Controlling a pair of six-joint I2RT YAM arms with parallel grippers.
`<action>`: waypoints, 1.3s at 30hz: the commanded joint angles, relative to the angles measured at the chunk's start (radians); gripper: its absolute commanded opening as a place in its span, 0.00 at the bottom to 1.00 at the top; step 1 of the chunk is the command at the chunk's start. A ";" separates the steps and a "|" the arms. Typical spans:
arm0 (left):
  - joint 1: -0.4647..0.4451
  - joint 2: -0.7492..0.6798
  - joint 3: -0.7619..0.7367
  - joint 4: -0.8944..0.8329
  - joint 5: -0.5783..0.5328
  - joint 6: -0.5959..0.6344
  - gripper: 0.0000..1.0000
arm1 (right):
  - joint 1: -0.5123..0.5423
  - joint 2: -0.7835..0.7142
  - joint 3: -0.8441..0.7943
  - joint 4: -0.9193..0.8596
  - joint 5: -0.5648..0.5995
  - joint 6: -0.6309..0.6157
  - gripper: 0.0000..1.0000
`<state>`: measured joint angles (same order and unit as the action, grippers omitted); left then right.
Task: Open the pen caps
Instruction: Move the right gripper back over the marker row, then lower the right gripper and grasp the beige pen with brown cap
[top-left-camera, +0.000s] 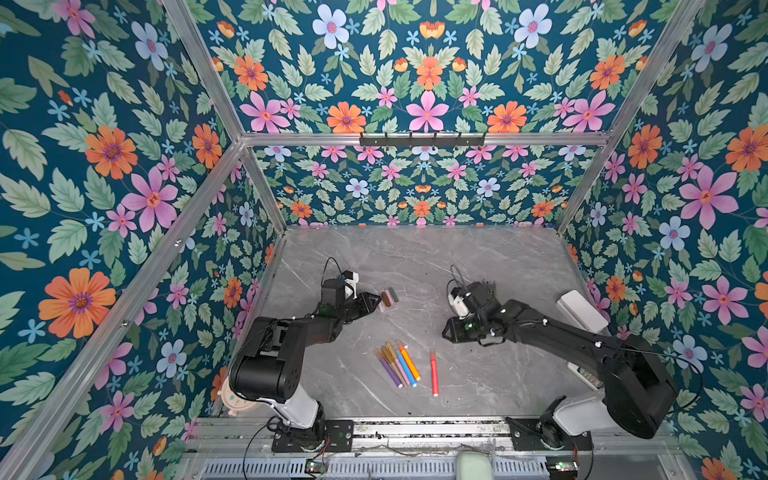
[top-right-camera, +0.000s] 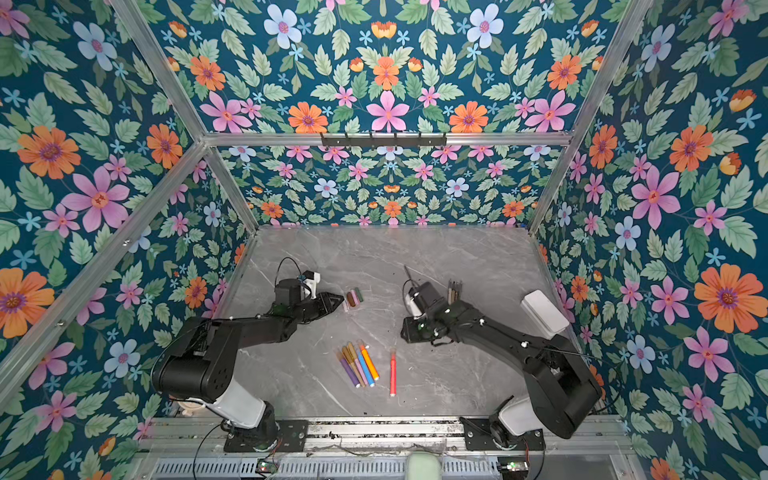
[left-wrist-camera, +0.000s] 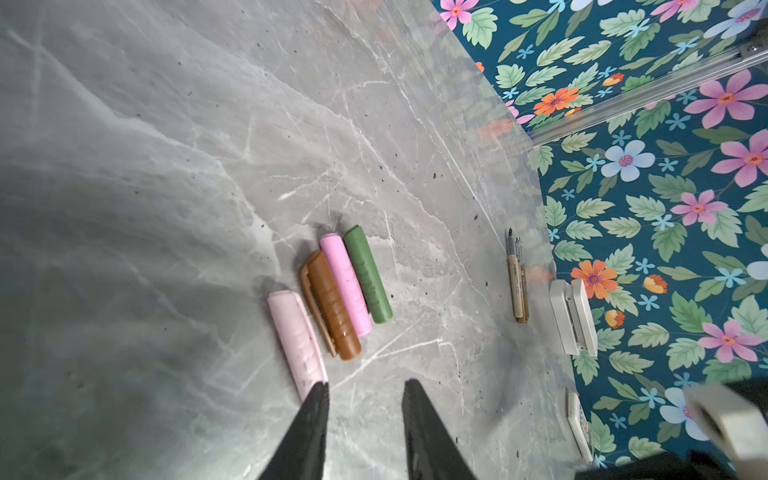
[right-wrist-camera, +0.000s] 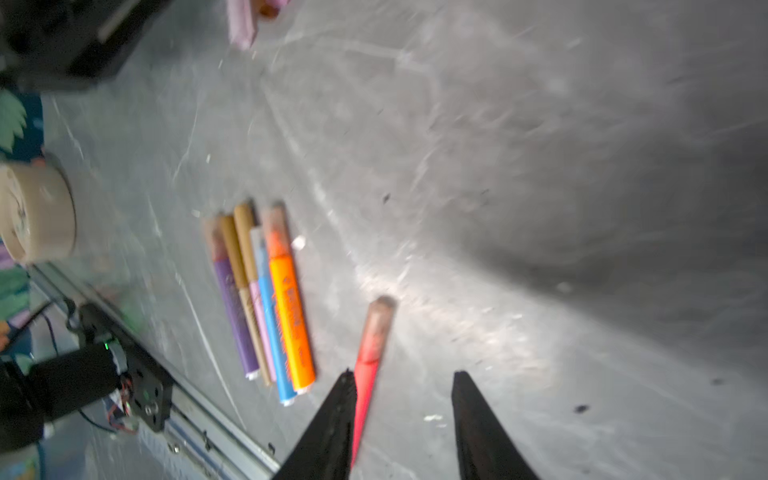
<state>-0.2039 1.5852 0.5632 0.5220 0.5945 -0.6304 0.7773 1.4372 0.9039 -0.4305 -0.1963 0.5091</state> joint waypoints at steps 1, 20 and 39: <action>0.002 -0.071 -0.048 0.102 -0.032 -0.012 0.40 | 0.159 0.016 0.036 -0.037 0.184 0.087 0.38; -0.014 -0.753 -0.321 0.051 -0.533 0.070 1.00 | 0.452 0.487 0.459 -0.203 0.251 0.118 0.19; -0.014 -0.752 -0.305 0.013 -0.536 0.070 1.00 | 0.455 0.539 0.482 -0.244 0.255 0.143 0.20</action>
<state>-0.2176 0.8387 0.2550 0.5335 0.0662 -0.5735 1.2297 1.9724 1.3777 -0.6537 0.0540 0.6468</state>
